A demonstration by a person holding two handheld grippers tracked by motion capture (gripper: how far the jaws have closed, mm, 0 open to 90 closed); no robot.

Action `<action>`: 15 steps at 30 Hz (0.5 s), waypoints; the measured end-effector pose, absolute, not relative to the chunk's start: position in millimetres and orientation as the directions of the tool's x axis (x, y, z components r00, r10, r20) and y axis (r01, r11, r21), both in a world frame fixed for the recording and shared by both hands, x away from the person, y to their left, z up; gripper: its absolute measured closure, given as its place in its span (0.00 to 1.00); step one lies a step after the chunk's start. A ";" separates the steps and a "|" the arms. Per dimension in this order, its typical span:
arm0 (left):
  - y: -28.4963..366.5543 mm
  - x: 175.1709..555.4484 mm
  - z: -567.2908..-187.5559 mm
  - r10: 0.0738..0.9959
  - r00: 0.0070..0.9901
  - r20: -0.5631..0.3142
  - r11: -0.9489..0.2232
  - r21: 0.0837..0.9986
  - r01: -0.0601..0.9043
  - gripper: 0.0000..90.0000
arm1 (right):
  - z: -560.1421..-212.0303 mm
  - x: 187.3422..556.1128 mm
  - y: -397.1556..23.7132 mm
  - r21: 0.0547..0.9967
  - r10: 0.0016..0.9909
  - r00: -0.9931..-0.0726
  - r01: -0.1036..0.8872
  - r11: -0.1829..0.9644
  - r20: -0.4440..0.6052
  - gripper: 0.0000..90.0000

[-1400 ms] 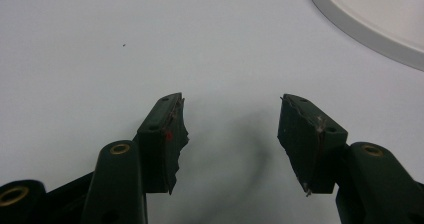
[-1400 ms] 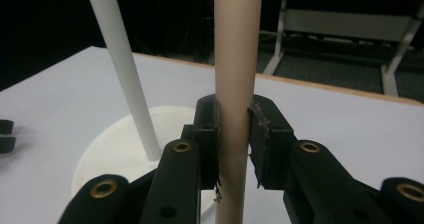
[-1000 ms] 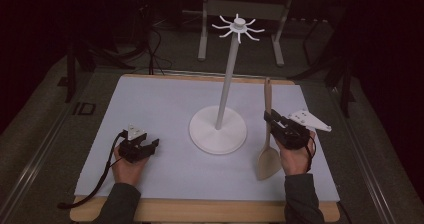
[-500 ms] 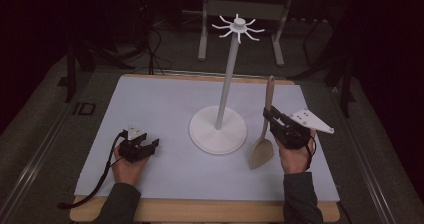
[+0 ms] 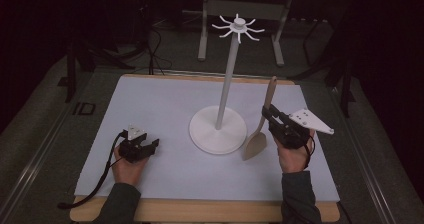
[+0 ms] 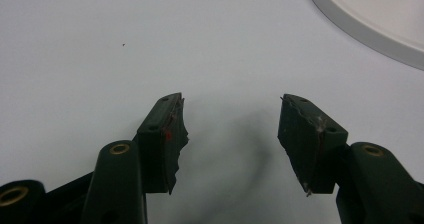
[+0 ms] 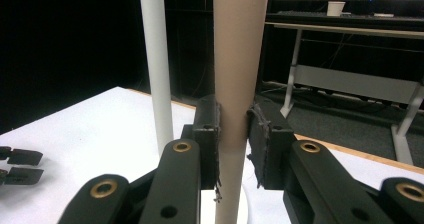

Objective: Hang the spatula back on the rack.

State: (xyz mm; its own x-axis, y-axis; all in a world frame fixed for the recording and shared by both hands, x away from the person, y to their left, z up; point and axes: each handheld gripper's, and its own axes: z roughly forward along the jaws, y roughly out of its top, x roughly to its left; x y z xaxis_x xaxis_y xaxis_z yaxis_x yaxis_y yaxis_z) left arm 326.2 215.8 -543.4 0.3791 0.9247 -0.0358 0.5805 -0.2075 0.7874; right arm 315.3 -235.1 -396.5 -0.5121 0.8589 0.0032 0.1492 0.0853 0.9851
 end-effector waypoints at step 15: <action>215.8 326.3 -543.4 0.925 0.378 -0.035 -0.206 0.789 0.579 0.49 | -385.2 315.8 -231.4 0.989 0.852 -0.523 0.122 0.085 -0.008 0.84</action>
State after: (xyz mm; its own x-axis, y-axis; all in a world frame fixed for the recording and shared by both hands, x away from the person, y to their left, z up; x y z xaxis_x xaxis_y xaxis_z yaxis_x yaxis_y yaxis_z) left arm 326.3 215.8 -543.4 0.3780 0.9251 -0.0354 0.5793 -0.2065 0.7886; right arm 315.8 -231.4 -385.2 -0.5227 0.8525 -0.0084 0.1220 0.0845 0.9889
